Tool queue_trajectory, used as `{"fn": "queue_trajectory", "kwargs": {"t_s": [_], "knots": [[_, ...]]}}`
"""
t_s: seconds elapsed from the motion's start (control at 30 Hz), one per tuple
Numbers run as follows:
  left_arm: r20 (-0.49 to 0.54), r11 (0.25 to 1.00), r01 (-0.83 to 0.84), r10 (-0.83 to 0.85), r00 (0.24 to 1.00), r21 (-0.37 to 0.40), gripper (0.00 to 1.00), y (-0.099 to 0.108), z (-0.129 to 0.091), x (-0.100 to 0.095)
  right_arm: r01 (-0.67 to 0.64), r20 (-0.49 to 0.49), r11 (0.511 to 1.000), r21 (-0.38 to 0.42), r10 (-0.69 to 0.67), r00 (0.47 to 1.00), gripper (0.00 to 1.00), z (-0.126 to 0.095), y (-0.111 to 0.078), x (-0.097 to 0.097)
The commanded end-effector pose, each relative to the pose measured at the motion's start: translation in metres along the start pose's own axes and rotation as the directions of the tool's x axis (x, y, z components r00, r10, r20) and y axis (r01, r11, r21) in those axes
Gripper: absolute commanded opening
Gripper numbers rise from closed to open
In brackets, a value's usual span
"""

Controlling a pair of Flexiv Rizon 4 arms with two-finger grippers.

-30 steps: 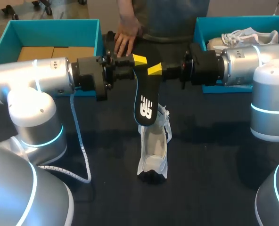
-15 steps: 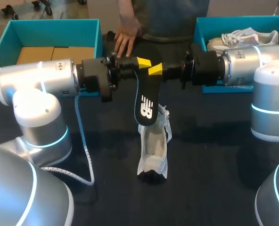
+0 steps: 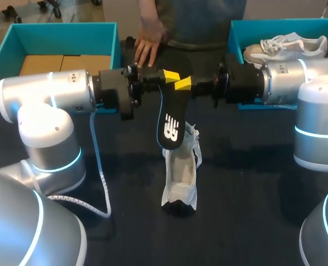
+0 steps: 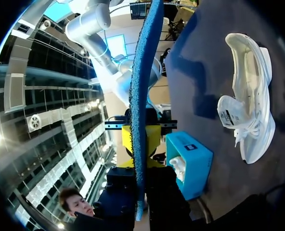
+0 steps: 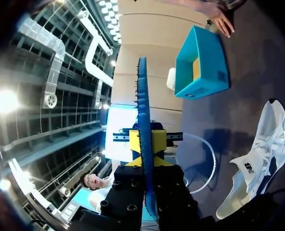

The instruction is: Take the shoe out of the shoebox, open the shoe tongue, remove and reinsert the insole, then place the shoe into the shoebox

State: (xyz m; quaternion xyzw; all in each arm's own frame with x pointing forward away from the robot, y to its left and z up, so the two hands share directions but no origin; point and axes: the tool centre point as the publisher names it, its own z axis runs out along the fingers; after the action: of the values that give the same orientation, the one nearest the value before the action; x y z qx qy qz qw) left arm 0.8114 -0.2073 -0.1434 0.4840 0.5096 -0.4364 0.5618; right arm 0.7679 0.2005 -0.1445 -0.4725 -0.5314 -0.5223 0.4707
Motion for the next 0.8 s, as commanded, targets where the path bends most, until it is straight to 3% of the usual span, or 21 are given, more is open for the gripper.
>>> {"fn": "queue_trajectory", "kwargs": {"t_s": [0.03, 0.23, 0.43, 0.67, 0.7, 0.77, 0.8], "knots": [[-0.008, 1.000, 0.017, -0.016, 1.000, 0.008, 0.00, 0.002, 0.001, 0.002, -0.006, 0.019, 0.999, -0.041, 0.007, 1.000, 1.00, -0.005, -0.010, 0.003], [-0.030, 0.999, 0.042, -0.041, 0.999, 0.023, 0.00, -0.001, -0.001, 0.007, -0.013, 0.063, 0.997, -0.074, 0.018, 0.998, 1.00, -0.024, -0.021, 0.006], [-0.048, 0.990, 0.134, -0.132, 0.990, 0.038, 0.00, -0.007, -0.003, 0.009, 0.059, 0.148, 0.997, -0.051, -0.051, 0.988, 1.00, -0.044, -0.027, 0.009], [-0.050, 0.943, 0.325, -0.322, 0.945, 0.073, 0.00, -0.016, -0.001, 0.008, 0.214, 0.247, 0.976, 0.034, -0.216, 0.945, 1.00, -0.055, -0.031, 0.013], [-0.045, 0.937, 0.340, -0.337, 0.940, 0.075, 0.00, -0.017, -0.001, 0.007, 0.248, 0.271, 0.967, 0.061, -0.255, 0.928, 1.00, -0.055, -0.032, 0.014], [-0.038, 0.923, 0.378, -0.376, 0.926, 0.075, 0.00, -0.020, 0.001, 0.005, 0.304, 0.273, 0.933, 0.192, -0.348, 0.897, 1.00, -0.050, -0.034, 0.016], [-0.023, 0.921, 0.382, -0.382, 0.924, 0.071, 0.00, -0.019, 0.002, 0.004, 0.256, 0.322, 0.942, 0.215, -0.316, 0.893, 1.00, -0.048, -0.034, 0.012]]}}
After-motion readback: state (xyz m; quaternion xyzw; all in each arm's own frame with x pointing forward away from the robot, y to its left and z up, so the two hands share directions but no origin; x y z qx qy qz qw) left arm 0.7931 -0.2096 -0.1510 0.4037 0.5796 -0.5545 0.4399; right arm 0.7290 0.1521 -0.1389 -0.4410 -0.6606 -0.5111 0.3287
